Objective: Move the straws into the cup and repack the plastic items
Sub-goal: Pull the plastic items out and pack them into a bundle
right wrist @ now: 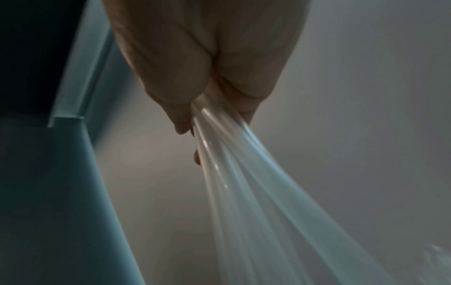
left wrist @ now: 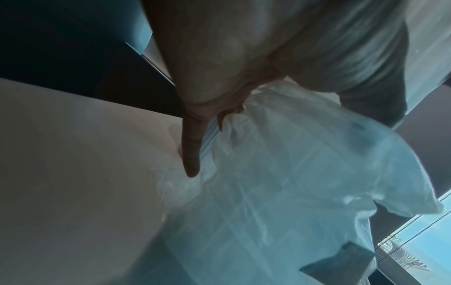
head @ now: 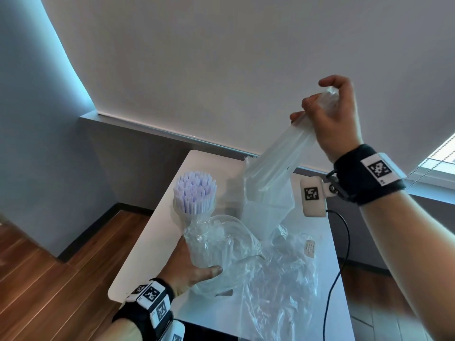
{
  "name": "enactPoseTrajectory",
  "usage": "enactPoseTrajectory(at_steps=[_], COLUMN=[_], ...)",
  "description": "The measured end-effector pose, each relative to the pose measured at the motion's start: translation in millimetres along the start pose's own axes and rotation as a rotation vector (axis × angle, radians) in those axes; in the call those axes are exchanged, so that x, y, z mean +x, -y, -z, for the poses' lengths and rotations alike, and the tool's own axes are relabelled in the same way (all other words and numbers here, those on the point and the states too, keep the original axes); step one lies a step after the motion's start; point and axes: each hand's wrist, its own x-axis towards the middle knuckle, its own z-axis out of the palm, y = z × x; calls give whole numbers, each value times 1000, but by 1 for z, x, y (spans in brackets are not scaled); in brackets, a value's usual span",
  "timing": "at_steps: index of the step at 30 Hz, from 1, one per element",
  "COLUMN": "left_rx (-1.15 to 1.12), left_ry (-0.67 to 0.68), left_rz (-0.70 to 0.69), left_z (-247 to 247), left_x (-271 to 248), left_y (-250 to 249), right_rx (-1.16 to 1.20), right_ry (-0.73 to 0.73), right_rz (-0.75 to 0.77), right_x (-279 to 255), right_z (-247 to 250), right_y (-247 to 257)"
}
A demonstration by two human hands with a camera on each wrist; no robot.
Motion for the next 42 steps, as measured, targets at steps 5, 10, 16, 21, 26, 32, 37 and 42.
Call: enactPoseTrajectory(at_steps=[5, 10, 16, 21, 26, 32, 37, 42], left_rx=[-5, -24, -31, -32, -1, -9, -3, 18], left_ry=[11, 15, 14, 17, 11, 17, 10, 13], left_rz=[-1, 20, 51, 52, 51, 61, 61, 45], left_z=[0, 0, -1, -2, -2, -2, 0, 1], left_x=[0, -1, 1, 2, 3, 0, -1, -3], left_y=[-3, -1, 6, 8, 10, 7, 4, 1], right_rx=[-120, -398, -798, -1222, -1366, -1332, -953, -583], right_ry=[102, 243, 525, 968, 1008, 943, 613, 1078], right_rz=[-71, 2, 113, 4, 32, -17, 253, -46], right_x=[-2, -12, -29, -46, -47, -54, -67, -126], right_z=[1, -10, 3, 2, -5, -16, -43, -60], right_y=[-27, -56, -101, -126, -116, -103, -49, -27])
